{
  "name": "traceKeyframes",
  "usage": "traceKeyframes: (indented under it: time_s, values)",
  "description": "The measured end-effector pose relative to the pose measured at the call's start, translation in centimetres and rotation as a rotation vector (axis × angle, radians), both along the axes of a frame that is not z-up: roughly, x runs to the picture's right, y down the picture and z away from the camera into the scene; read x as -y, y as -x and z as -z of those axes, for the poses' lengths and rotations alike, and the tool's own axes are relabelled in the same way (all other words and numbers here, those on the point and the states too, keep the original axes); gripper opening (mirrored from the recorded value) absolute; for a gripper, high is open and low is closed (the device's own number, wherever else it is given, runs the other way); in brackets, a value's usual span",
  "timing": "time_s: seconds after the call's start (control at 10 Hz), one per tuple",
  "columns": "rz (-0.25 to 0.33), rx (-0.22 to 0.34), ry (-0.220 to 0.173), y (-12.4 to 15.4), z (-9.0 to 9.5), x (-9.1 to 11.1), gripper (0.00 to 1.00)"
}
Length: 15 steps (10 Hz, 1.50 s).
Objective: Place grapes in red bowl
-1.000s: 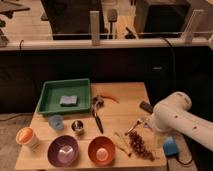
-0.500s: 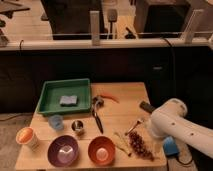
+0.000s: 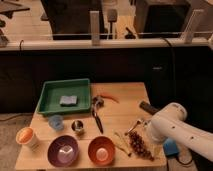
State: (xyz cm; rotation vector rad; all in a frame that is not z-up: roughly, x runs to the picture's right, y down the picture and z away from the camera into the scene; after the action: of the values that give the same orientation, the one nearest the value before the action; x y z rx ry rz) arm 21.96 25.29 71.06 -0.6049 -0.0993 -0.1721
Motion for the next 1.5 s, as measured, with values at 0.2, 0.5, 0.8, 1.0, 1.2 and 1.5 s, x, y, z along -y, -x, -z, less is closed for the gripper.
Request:
traceKeyframes:
  time_s: [0.2,0.5,0.8,1.0,1.2,1.5]
  values:
    - [-0.013,0.008,0.005,0.1,0.0,-0.5,0.80]
    - [-0.036,0.017,0.014,0.3,-0.1,-1.2,0.80]
    - [-0.057,0.024,0.021,0.5,-0.5,-1.8,0.80]
    - [-0.069,0.027,0.024,0.7,-0.7,-2.0,0.80]
    - [-0.079,0.033,0.031,1.0,-1.0,-2.3,0.80]
    - [-0.089,0.039,0.036,1.3,-1.4,-2.6,0.80]
